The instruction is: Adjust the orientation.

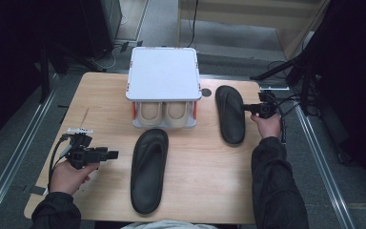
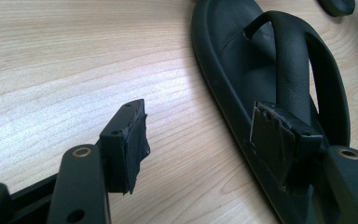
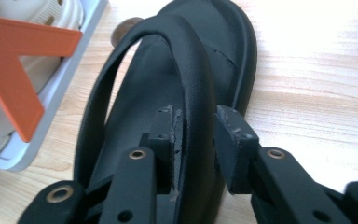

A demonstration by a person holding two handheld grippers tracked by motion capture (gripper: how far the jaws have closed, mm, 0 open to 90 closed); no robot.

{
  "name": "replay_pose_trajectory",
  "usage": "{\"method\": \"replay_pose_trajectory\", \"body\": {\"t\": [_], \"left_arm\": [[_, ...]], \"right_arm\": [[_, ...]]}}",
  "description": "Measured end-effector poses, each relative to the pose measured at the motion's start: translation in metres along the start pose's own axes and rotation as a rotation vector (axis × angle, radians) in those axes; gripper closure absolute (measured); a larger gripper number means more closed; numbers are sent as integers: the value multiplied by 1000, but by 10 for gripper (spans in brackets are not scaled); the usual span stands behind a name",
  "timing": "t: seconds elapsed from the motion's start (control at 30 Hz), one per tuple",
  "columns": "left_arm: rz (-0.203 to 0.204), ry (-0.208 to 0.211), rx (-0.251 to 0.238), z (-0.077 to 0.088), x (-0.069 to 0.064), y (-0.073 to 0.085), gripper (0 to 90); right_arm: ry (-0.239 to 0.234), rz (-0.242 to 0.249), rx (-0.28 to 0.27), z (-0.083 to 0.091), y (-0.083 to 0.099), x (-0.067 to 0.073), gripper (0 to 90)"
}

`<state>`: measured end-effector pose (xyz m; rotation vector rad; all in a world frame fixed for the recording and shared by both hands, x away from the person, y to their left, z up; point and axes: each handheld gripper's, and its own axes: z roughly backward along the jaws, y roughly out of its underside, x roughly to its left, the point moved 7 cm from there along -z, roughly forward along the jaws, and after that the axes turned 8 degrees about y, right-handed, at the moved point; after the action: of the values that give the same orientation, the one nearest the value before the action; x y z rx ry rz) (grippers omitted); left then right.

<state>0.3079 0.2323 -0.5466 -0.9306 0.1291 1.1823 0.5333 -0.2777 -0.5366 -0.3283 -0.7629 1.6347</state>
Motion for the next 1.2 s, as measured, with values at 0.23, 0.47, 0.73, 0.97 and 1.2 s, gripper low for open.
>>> {"method": "replay_pose_trajectory", "body": {"t": [0.23, 0.47, 0.73, 0.97, 1.2], "left_arm": [[4, -5, -3, 1, 1, 1, 362], [8, -6, -4, 1, 0, 2, 362], [9, -4, -3, 1, 0, 2, 361], [9, -2, -1, 0, 0, 1, 361], [4, 1, -1, -2, -1, -1, 360]], "right_arm": [[38, 11, 39, -15, 4, 2, 621], [54, -5, 33, -20, 4, 3, 712], [54, -33, 44, -18, 2, 2, 726], [50, -44, 40, -14, 0, 3, 726], [39, -59, 51, -6, -1, 4, 724]]}}
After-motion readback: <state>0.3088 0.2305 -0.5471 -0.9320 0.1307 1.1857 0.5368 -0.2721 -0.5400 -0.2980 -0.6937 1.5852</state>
